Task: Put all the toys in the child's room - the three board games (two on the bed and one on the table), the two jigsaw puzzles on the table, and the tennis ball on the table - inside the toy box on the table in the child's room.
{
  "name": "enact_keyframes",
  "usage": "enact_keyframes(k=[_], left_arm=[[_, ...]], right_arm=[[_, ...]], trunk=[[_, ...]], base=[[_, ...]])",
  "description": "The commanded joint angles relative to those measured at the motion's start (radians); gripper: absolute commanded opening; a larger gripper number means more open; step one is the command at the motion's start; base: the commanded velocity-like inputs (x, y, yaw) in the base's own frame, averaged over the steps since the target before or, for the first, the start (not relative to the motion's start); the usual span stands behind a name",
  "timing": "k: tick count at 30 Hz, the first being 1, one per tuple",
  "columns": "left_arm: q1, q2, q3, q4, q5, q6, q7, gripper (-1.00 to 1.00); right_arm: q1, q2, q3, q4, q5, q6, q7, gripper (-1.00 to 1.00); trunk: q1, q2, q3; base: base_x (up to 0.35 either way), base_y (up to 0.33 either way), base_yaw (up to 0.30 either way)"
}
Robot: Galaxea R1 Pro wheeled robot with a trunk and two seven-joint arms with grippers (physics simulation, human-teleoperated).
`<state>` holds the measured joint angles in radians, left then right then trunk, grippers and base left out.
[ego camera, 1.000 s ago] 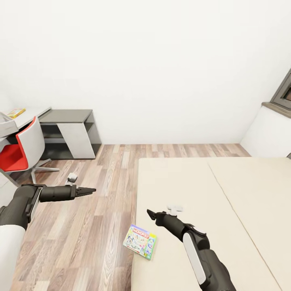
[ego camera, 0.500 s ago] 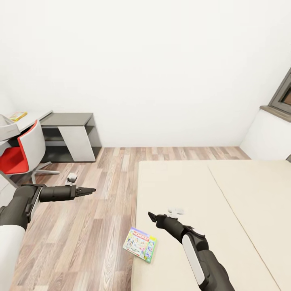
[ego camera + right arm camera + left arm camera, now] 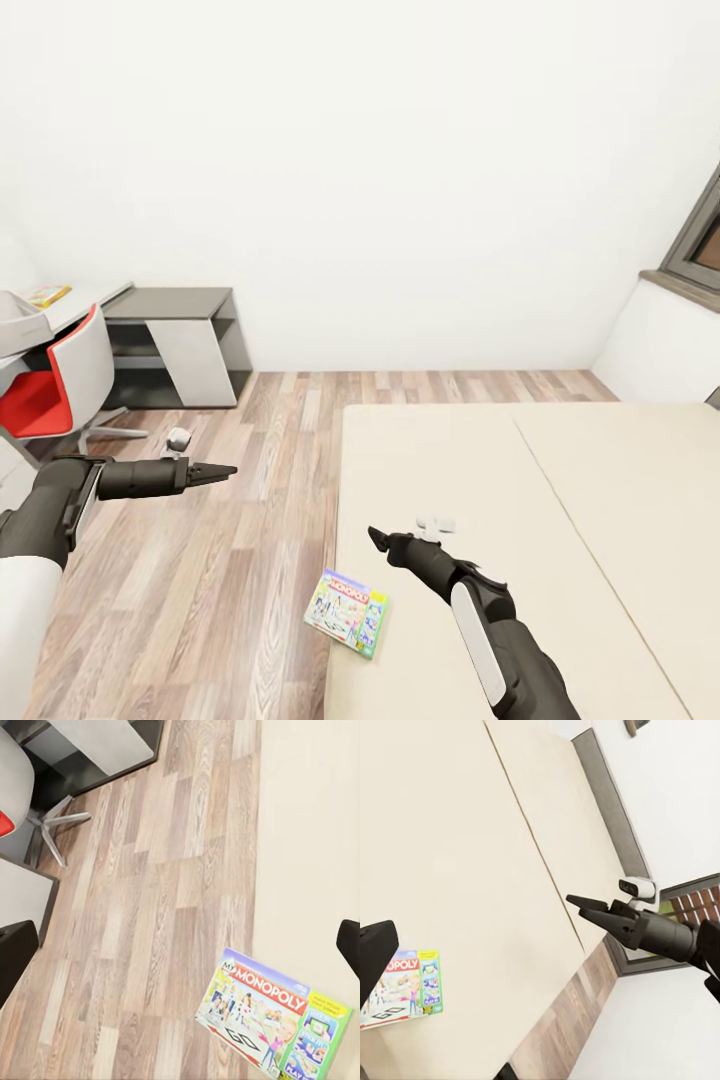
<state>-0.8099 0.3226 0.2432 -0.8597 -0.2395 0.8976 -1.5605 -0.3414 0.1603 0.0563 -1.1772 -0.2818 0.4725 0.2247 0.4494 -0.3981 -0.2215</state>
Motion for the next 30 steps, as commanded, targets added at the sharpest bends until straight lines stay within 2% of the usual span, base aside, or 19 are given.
enact_keyframes(k=[1, 30], left_arm=[[-0.001, 0.000, 0.002, -0.001, -0.011, 0.011, -0.009, 1.00], [-0.001, 0.004, 0.002, -0.001, -0.011, 0.010, -0.009, 1.00]], right_arm=[[-0.001, 0.000, -0.001, 0.000, -0.004, 0.006, 0.000, 1.00], [-0.002, 0.001, -0.001, 0.017, -0.003, -0.009, -0.014, 1.00]], trunk=[[0.001, -0.002, 0.000], [0.001, -0.002, 0.048]], base=[[0.000, 0.000, 0.000], [0.000, 0.000, 0.000]])
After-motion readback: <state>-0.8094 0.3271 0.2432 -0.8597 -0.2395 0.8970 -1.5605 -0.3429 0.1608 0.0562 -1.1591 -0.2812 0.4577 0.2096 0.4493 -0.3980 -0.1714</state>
